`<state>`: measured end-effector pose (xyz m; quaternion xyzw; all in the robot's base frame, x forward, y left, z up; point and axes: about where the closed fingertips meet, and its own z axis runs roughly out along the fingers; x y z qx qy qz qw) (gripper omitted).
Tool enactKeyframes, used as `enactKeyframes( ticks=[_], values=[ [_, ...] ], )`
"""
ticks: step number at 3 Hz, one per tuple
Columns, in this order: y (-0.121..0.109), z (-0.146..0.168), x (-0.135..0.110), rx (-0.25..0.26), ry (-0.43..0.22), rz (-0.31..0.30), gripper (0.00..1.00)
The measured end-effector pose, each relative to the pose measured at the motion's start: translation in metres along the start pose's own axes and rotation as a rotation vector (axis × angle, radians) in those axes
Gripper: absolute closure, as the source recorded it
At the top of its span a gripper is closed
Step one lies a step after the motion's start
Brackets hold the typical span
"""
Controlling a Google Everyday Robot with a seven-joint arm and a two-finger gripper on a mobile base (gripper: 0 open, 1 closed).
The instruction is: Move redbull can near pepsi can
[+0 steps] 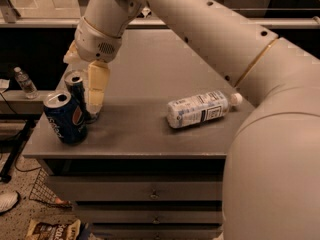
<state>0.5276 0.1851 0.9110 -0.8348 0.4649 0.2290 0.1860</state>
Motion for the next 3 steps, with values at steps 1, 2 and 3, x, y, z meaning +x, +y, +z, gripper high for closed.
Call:
enactKeyframes(
  ticks=[1,2,3],
  values=[
    [0.000,0.000,0.000,0.000,0.000,0.000,0.00],
    [0.002,-0.005,0.001,0.017,0.019,0.005,0.00],
    [0.015,-0.043,0.021,0.078,0.090,0.076,0.00]
  ],
)
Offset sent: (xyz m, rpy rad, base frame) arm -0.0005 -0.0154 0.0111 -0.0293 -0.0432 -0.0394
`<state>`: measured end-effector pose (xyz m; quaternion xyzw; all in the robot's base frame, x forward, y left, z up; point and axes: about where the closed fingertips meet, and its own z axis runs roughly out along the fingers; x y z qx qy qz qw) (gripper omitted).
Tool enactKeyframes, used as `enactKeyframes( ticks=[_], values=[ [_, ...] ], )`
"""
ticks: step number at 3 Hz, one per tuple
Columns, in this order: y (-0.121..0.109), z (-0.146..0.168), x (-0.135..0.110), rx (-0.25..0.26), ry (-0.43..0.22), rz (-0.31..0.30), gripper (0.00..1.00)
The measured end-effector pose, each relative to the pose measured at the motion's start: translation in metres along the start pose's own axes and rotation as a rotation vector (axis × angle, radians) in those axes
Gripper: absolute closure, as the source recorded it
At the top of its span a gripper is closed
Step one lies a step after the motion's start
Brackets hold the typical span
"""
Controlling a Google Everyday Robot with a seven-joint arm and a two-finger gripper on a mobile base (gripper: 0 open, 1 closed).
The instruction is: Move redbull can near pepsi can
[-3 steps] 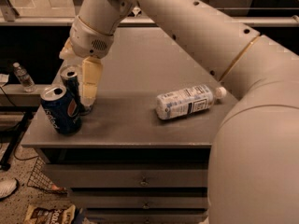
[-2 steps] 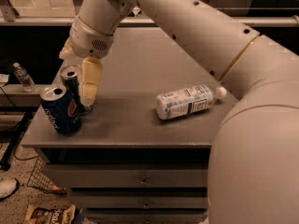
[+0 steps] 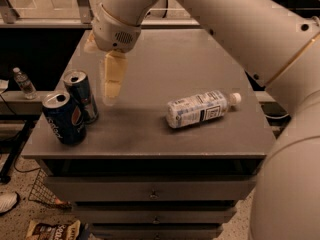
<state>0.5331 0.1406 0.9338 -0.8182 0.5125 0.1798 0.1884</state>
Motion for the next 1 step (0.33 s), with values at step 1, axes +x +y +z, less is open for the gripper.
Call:
enactKeyframes(
  ticks=[1],
  values=[
    [0.0167,-0.0401,0.0419,0.066,0.038,0.122,0.00]
  ],
)
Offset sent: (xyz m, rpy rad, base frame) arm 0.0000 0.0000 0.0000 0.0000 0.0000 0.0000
